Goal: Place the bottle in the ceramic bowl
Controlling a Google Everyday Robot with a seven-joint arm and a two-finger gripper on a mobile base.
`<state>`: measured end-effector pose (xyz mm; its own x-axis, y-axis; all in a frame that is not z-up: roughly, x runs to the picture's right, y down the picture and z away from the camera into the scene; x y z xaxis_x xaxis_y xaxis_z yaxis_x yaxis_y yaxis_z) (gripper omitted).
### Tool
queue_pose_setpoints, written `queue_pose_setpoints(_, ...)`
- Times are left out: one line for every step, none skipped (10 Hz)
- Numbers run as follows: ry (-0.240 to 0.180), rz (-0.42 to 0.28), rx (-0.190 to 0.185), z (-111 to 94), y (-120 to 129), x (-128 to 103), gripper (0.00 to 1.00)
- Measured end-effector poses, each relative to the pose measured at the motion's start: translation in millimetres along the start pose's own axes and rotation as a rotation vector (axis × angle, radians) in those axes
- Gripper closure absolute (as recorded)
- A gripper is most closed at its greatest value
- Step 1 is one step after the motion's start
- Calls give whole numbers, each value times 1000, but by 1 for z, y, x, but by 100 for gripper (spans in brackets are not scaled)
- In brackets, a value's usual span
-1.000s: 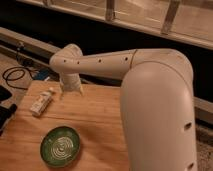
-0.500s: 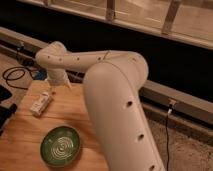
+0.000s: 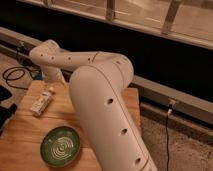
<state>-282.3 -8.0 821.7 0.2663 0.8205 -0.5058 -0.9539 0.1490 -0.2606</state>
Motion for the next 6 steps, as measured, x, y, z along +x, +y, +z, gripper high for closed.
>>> queue_pose_setpoints(2,24,-5,1,-5,8,35)
queue_pose_setpoints(-2,43,-11,0,-12,18,35)
queue_pose_setpoints(-7,46,-15,-1,-19,23,35)
queue_pose_setpoints(-10,19,-35,0,-11,27,35)
queue_pose_setpoints(-15,-6,-45,1,1,23,35)
queue_pose_setpoints(-19,-27,-55,2,14,19,35)
